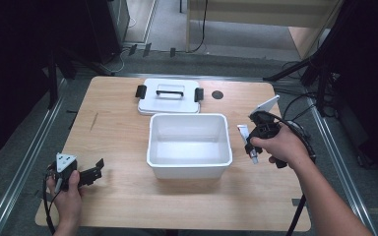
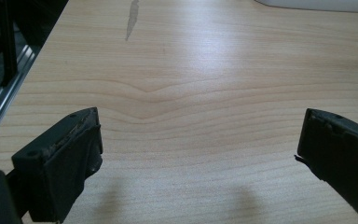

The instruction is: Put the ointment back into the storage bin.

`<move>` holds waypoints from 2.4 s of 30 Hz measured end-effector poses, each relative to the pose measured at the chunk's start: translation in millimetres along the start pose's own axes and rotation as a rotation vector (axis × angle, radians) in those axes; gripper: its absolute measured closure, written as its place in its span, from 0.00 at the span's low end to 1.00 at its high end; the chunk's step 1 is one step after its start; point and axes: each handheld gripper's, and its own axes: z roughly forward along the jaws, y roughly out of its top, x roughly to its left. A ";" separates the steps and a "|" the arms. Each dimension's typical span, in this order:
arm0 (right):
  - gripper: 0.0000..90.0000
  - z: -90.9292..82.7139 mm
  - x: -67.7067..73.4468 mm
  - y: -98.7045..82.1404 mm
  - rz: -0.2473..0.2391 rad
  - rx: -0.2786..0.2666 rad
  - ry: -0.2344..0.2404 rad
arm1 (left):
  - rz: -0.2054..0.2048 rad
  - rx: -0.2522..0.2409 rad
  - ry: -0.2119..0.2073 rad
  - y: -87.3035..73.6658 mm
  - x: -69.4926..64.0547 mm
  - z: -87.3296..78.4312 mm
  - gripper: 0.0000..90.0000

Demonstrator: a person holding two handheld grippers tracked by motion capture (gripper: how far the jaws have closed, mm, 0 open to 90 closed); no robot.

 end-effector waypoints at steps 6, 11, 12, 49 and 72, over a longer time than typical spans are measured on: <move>0.80 -19.0 6.9 4.8 -0.014 -0.015 0.002 | -0.003 -0.001 -0.001 0.0 0.2 0.1 0.01; 0.80 -34.3 12.7 8.8 -0.029 -0.031 0.006 | -0.004 -0.001 -0.002 0.0 0.4 0.2 0.01; 0.80 -37.0 14.2 9.6 -0.026 -0.033 0.009 | -0.005 -0.001 -0.002 0.1 0.4 0.3 0.01; 0.80 -61.4 105.9 29.4 -0.236 -0.029 0.067 | -0.013 -0.001 -0.007 0.4 1.3 0.8 0.01; 0.80 -37.9 115.3 21.5 -0.500 -0.074 0.068 | -0.011 0.000 -0.008 0.3 1.1 0.7 0.01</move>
